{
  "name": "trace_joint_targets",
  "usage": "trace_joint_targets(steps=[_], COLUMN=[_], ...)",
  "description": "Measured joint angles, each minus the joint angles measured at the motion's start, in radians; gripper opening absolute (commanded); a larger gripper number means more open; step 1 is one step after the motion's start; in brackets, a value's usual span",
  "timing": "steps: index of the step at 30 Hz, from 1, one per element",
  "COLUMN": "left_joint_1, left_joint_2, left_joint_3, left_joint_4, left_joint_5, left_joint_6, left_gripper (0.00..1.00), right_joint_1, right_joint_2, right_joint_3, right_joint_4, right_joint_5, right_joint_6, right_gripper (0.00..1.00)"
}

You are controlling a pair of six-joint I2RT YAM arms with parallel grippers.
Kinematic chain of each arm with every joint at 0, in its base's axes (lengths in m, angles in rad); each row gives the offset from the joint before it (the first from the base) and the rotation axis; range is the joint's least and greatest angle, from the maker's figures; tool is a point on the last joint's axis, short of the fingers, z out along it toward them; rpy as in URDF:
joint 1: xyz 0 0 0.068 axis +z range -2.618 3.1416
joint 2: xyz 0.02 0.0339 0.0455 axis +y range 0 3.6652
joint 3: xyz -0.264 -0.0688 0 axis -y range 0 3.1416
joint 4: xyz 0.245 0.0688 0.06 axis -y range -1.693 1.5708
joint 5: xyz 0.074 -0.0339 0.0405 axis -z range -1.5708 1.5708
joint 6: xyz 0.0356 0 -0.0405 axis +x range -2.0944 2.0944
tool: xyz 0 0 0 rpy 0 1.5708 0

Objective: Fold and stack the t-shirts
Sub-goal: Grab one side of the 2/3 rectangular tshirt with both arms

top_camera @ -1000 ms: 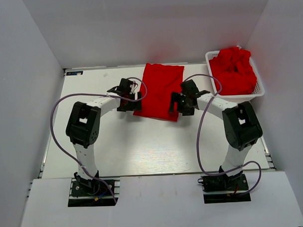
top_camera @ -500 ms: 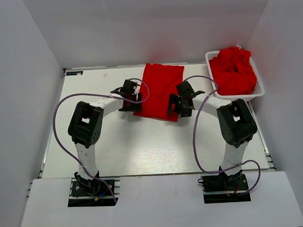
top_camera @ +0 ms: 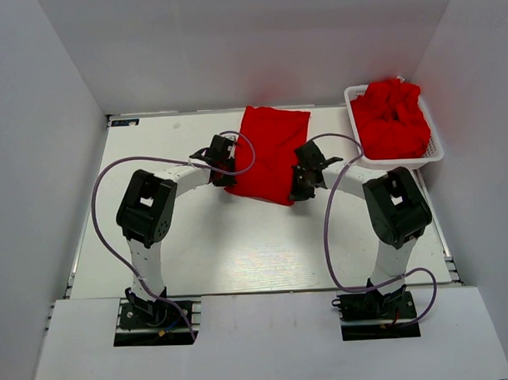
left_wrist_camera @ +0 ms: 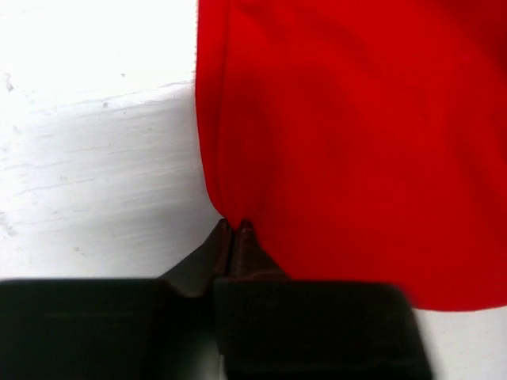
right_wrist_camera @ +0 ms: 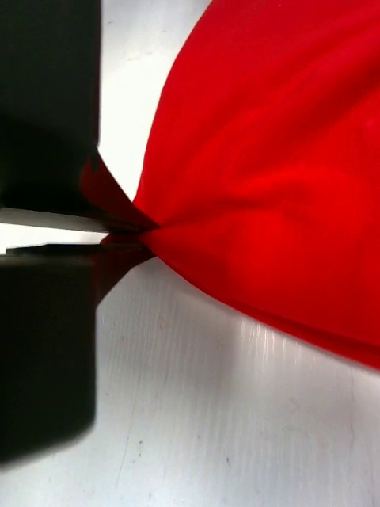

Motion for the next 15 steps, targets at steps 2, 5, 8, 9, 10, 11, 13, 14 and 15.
trace_joint_targets(steps=[2, 5, 8, 9, 10, 11, 13, 14, 15], left_joint_1=[-0.001, -0.002, -0.008, -0.011, -0.016, -0.019, -0.032, -0.039, -0.048], left_joint_2=[-0.001, -0.012, -0.060, -0.080, -0.105, -0.126, -0.182, -0.213, -0.246], left_joint_3=[0.000, -0.017, -0.073, -0.095, -0.117, -0.137, -0.182, -0.203, -0.220], left_joint_4=[0.001, 0.004, -0.011, -0.021, -0.040, -0.063, -0.124, -0.157, -0.189], left_joint_5=[0.011, 0.016, 0.031, 0.037, 0.040, 0.042, 0.048, 0.051, 0.055], left_joint_6=[-0.008, -0.018, -0.035, -0.041, -0.047, -0.051, -0.060, -0.064, -0.069], left_gripper=[0.00, 0.00, 0.00, 0.00, 0.00, 0.00, 0.00, 0.00, 0.00], right_joint_1=[0.000, 0.000, 0.000, 0.001, 0.002, 0.002, 0.005, 0.008, 0.011], right_joint_2=[-0.002, -0.028, -0.086, -0.110, -0.136, -0.165, -0.225, -0.257, -0.286], right_joint_3=[-0.007, -0.031, -0.068, -0.077, -0.087, -0.098, -0.114, -0.124, -0.132], right_joint_4=[0.008, 0.010, -0.018, -0.033, -0.050, -0.063, -0.100, -0.114, -0.135], right_joint_5=[-0.010, -0.009, -0.010, -0.010, -0.012, -0.018, -0.032, -0.043, -0.054], right_joint_6=[0.006, 0.006, -0.002, -0.006, -0.010, -0.016, -0.031, -0.040, -0.051], right_gripper=[0.00, 0.00, 0.00, 0.00, 0.00, 0.00, 0.00, 0.00, 0.00])
